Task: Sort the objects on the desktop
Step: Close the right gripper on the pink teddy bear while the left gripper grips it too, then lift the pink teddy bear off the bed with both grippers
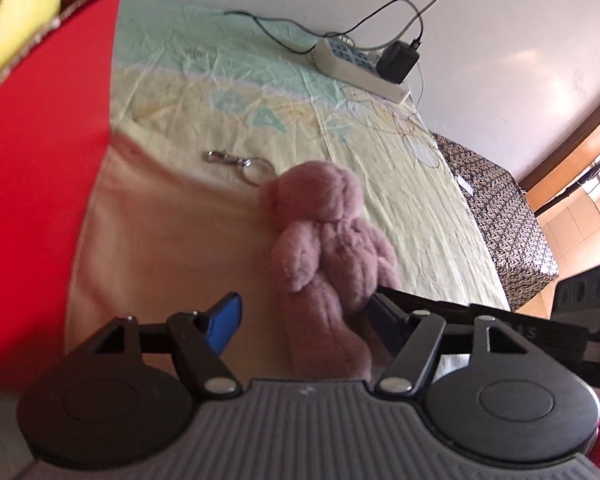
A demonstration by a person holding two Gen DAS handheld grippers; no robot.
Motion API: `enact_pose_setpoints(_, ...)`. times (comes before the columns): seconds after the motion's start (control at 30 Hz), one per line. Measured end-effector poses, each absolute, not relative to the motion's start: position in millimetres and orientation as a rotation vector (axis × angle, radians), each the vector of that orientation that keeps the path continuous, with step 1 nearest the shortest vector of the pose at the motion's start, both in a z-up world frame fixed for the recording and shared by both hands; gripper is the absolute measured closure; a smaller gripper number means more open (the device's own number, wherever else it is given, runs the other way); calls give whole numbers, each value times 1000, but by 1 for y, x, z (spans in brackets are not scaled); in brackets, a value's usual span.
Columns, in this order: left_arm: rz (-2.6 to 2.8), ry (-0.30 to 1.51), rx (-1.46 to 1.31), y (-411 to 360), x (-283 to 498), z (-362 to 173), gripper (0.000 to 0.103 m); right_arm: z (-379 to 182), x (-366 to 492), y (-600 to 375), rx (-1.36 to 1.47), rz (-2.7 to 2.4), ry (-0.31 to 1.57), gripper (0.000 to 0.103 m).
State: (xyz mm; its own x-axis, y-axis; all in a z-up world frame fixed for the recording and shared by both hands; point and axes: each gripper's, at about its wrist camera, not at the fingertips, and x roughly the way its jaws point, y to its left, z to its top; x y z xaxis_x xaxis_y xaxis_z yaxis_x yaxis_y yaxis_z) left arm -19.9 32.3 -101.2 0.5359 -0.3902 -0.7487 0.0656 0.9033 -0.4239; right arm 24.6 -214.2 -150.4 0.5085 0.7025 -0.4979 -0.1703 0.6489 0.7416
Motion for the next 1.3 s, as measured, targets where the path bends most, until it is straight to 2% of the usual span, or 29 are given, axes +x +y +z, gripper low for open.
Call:
enact_pose_setpoints(0.3,-374,1021,-431,17,-7,-105,46,-151,6,-224,729,517,892,76)
enact_pose_setpoints(0.43,-401,1030,-394,7,-9,-104,44,-140,-8,-217,672,524,912,75)
enact_pose_setpoints(0.63,-418,1040,-419,15,-9,-105,47,-134,-7,-232,701,484,910,67)
enact_pose_setpoints(0.8,-414,1010,-381,16,-1,-99,53,-137,12,-229,736,495,910,69)
enact_pose_setpoints(0.97,-424,1017,-412,24,-4,-97,53,-140,15,-226,786,528,923,75)
enact_pose_setpoints(1.3,-451,959,-323,18,-42,-53,53,-108,-12,-224,777,561,888,76)
